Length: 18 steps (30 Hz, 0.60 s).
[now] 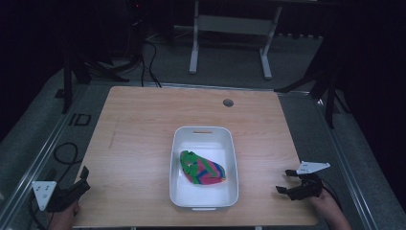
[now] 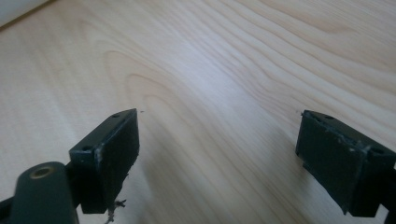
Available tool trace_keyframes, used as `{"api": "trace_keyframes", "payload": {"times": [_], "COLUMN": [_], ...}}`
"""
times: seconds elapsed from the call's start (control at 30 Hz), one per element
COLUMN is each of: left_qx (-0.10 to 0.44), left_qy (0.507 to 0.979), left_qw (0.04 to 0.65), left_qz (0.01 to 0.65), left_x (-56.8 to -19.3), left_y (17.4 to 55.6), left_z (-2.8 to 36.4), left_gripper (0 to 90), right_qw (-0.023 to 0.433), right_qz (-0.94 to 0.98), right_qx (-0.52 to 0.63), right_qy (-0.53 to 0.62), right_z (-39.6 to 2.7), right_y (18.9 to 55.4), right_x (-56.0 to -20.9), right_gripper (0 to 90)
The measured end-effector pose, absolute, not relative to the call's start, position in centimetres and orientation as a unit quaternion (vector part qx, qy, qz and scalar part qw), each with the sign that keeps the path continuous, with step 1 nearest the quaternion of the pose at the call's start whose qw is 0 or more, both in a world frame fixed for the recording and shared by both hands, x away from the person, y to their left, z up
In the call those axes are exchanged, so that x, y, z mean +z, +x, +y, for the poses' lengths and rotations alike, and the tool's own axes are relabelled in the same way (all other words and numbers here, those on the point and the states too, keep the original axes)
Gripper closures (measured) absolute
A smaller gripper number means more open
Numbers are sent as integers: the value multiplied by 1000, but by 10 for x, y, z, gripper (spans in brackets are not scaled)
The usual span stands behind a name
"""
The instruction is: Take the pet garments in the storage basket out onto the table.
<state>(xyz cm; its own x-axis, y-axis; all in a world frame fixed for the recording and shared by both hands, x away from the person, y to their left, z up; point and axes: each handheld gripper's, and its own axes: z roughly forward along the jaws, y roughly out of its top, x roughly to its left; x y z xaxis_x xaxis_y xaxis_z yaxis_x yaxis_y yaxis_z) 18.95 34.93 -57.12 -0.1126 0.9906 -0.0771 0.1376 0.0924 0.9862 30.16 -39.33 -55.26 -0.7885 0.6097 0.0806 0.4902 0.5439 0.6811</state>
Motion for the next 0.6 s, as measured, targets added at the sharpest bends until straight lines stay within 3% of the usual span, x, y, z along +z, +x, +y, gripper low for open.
{"api": "trace_keyframes", "payload": {"times": [0.6], "left_qx": [467], "left_qy": [490], "left_qw": [458], "left_qz": [576], "left_x": [-571], "left_y": [189], "left_z": [349], "left_gripper": [13], "right_qw": [26], "right_qz": [923], "right_qx": [339], "right_qy": [183], "right_z": [-327], "right_y": [304], "right_x": [-519], "right_gripper": [135]}}
